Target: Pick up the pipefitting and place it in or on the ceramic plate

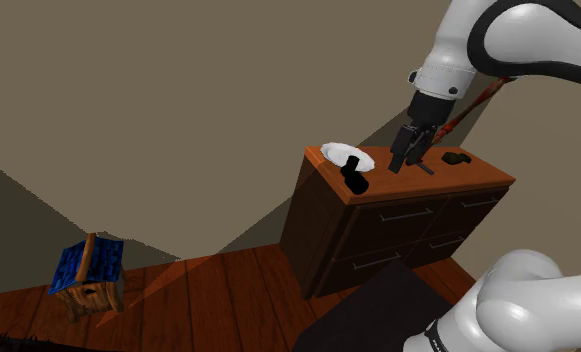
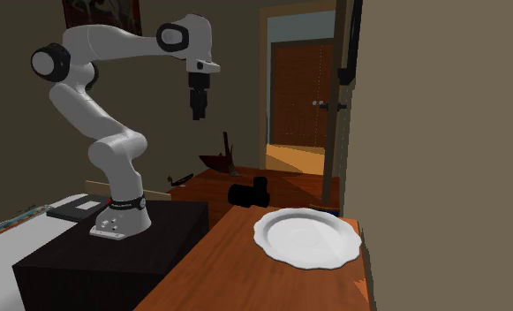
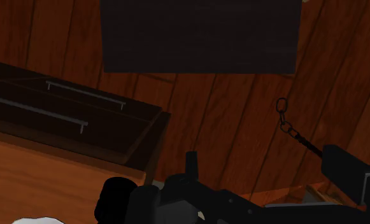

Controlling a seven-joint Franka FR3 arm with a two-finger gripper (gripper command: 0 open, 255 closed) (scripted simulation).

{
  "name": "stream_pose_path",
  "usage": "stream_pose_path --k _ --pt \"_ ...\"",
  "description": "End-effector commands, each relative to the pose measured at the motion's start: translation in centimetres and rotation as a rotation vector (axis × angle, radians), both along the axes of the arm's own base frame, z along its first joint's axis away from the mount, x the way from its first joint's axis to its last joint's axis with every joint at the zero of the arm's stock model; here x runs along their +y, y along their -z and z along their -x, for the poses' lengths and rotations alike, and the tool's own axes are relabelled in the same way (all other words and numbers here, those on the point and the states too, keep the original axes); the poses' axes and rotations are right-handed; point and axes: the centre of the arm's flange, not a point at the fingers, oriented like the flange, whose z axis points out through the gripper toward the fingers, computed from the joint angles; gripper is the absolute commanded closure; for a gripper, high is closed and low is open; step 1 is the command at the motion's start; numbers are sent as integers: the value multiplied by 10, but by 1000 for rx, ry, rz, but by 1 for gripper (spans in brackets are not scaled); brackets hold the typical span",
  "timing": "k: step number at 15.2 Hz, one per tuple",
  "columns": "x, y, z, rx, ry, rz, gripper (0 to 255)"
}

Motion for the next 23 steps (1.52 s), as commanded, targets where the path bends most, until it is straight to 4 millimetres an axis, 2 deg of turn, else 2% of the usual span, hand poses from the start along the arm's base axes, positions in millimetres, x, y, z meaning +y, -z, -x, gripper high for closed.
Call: stream_pose_path --k 1,12,23 --pt "0 0 0 0 0 0 0" --pt "-79 74 -90 -58 223 -22 0" --pt "-176 146 -164 -116 446 -45 0"
